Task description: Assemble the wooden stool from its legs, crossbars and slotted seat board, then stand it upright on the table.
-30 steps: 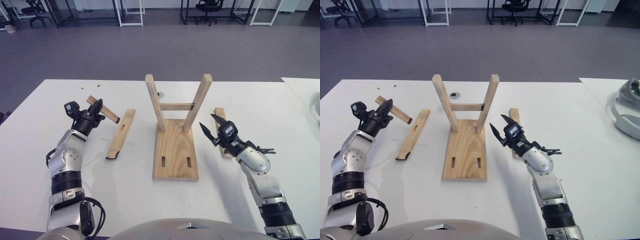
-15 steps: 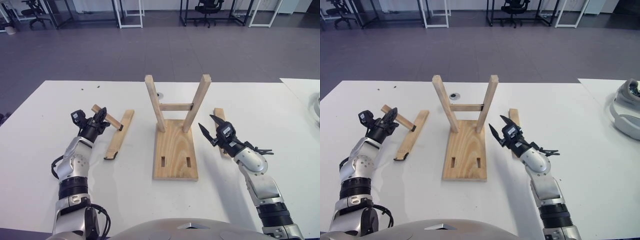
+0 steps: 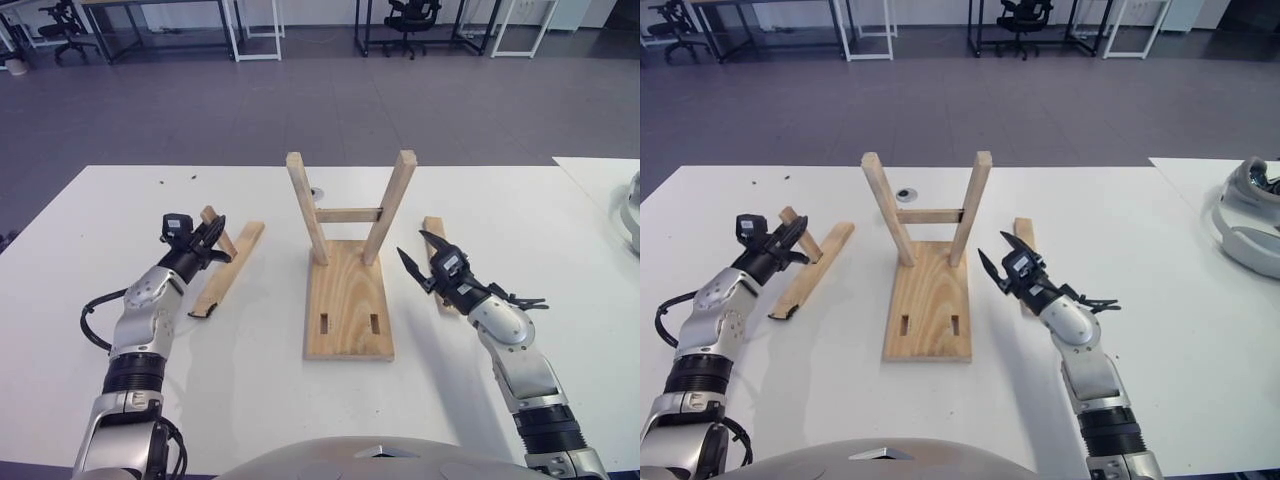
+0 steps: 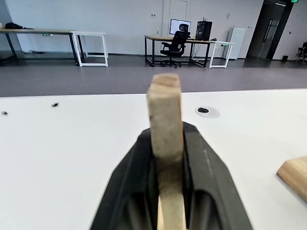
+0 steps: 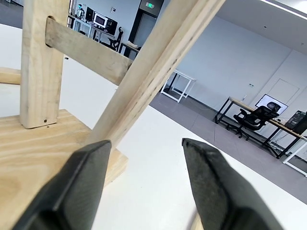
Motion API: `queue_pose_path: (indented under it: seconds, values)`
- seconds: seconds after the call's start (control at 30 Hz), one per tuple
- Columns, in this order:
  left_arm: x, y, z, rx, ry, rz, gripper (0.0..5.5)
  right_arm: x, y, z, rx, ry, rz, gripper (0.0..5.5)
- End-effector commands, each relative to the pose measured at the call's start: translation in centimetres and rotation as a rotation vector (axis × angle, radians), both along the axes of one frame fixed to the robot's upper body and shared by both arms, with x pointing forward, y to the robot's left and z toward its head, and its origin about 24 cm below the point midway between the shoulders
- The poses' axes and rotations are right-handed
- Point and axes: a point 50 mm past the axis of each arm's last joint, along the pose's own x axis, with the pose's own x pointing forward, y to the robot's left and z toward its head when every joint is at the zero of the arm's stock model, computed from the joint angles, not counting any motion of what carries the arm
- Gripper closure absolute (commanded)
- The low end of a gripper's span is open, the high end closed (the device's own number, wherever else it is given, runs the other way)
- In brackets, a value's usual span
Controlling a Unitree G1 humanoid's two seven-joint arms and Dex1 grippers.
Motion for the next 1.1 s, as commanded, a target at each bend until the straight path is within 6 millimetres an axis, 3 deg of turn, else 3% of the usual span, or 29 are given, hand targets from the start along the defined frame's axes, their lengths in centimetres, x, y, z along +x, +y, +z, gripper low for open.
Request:
queue_pose_path:
  seconds: [0.03,0.17,0.37,0.5,0.53,0.8,1.1]
  values:
    - [-7.7,-0.2,-11.8,0.151,0.645,-0.051,5.10,0.5,0.1,0.2,-0.037,-0.027,0.016,2.75]
    - [-8.1,0.5,-11.8,0.005,0.622,0.020,5.10,0.6,0.2,0.2,-0.037,-0.030,0.013,2.75]
    - [-2.2,-0.1,-3.6,0.007,0.196,-0.054,5.10,0.8,0.1,0.4,-0.029,-0.043,0.002,2.75]
    - [-1.2,0.3,-1.2,0.076,0.125,-0.070,5.10,1.0,0.1,0.5,-0.022,-0.058,-0.016,2.75]
    - [-1.2,0.5,-1.0,0.098,0.125,-0.070,4.73,1.1,0.1,0.4,-0.020,-0.060,-0.019,2.75]
    - [-2.7,1.6,-1.0,0.250,0.278,-0.133,3.45,1.0,0.1,0.1,-0.014,-0.059,-0.036,2.75]
    - [-4.6,1.9,-2.6,0.206,0.476,-0.137,2.10,0.8,0.4,-0.3,-0.018,-0.049,-0.038,2.75]
